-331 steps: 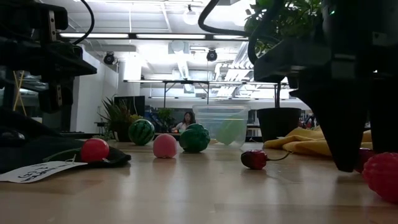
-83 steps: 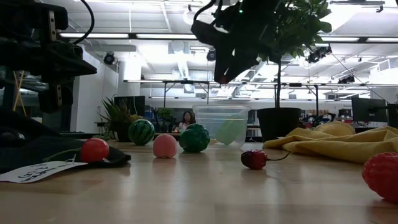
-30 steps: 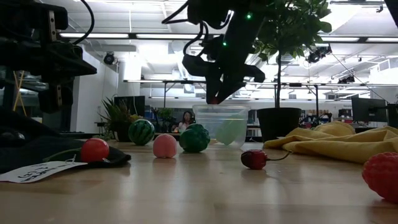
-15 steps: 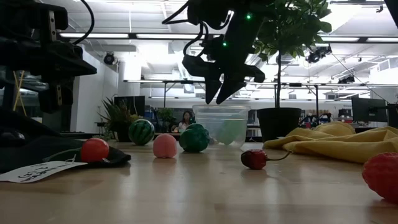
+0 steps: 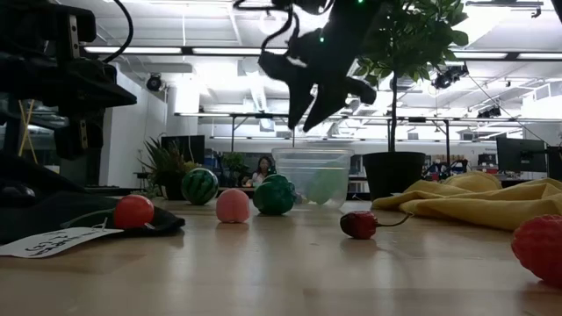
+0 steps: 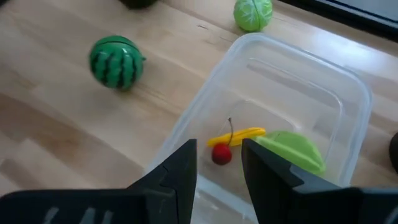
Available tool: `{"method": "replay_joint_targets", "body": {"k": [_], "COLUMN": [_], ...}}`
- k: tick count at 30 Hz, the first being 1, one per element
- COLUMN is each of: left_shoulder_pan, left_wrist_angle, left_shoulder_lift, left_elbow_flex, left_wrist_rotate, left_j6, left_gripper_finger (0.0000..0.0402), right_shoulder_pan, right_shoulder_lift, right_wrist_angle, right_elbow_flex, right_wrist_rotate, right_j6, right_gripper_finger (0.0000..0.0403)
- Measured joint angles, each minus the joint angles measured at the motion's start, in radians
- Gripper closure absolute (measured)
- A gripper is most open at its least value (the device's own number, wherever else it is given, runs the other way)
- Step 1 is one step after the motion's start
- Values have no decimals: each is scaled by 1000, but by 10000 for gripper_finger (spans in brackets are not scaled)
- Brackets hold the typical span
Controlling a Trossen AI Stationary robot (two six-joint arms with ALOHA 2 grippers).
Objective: Pick and placing Produce into tupperware
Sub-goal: Put the raspberry into the transparent bin
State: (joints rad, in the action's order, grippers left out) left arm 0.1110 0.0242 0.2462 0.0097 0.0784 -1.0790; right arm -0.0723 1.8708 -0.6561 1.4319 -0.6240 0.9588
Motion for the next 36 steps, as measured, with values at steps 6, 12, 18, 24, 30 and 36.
{"method": "replay_joint_targets", "body": {"k": [6,12,18,24,30,36], "left_shoulder_pan": [0,0,0,0,0,0], "left_wrist_angle": [0,-1,0,0,0,0], "left_shoulder_lift": [0,0,0,0,0,0], "left_elbow_flex": [0,0,0,0,0,0], "left_wrist_rotate": [0,0,0,0,0,0], "left_j6": [0,0,0,0,0,0], "left_gripper_finger": [401,401,401,401,401,401], "right_shoulder_pan": [-30,-69,-111,-154,-191,-226], "right_shoulder_lift": [-29,-64,-104,-133,-138,-138], "right_wrist_angle": [-11,-1,10,22,72,109], "right_elbow_flex": [0,0,0,0,0,0], "right_wrist_rotate": [53,84,131,212,344,432], "right_j6": [31,44,55,55,54,54], "right_gripper_finger": [284,284,284,284,286,315]}}
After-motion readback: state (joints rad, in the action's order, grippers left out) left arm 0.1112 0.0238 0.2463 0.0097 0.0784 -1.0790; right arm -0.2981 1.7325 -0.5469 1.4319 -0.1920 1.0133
